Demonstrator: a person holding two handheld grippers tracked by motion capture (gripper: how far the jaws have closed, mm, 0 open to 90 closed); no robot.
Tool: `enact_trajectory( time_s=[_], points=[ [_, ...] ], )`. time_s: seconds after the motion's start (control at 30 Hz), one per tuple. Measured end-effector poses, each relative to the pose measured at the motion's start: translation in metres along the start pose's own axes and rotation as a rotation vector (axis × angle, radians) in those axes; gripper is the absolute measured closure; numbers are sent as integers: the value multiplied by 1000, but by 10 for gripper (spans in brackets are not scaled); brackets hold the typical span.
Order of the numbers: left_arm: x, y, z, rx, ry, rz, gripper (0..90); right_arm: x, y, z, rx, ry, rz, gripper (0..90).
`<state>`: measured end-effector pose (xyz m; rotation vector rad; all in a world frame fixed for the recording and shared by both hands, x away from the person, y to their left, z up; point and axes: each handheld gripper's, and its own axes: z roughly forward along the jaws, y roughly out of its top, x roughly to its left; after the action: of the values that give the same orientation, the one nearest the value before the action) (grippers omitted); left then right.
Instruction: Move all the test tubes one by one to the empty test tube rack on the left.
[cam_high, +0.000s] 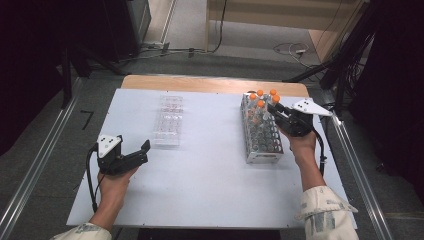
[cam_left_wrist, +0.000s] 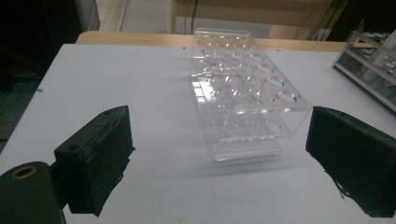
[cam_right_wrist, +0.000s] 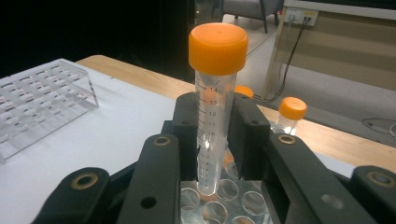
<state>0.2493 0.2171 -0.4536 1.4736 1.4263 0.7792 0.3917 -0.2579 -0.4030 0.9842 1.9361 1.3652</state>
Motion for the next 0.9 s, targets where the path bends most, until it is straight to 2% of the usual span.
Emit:
enact_trajectory(
  time_s=[0.1, 0.2, 0.3, 0.43, 0.57, 0.67, 0.8, 0.9],
  points=[
    [-6, 9, 7, -5, -16, 2, 75, 5, 2, 0, 1, 9, -3, 715],
    [-14, 22, 19, 1, -13, 40, 75, 10, 3, 1, 1, 23, -8, 715],
    [-16, 27, 25, 8, -7, 50, 75, 14, 4, 1, -4, 43, -9, 715],
    [-19, 32, 37, 33, -18, 48, 75, 21, 6, 3, -5, 71, -10, 715],
    [-23, 32, 45, 33, -28, 40, 75, 28, 8, 5, -5, 91, -15, 715],
    [-28, 31, 49, 24, -24, 49, 75, 41, 12, 9, -2, 121, -27, 715],
    [-33, 34, 53, 16, -44, 54, 76, 51, 13, 13, -1, 142, -37, 715],
    [-38, 40, 61, 24, -63, 58, 76, 65, 15, 20, 7, 171, -47, 715]
  ],
)
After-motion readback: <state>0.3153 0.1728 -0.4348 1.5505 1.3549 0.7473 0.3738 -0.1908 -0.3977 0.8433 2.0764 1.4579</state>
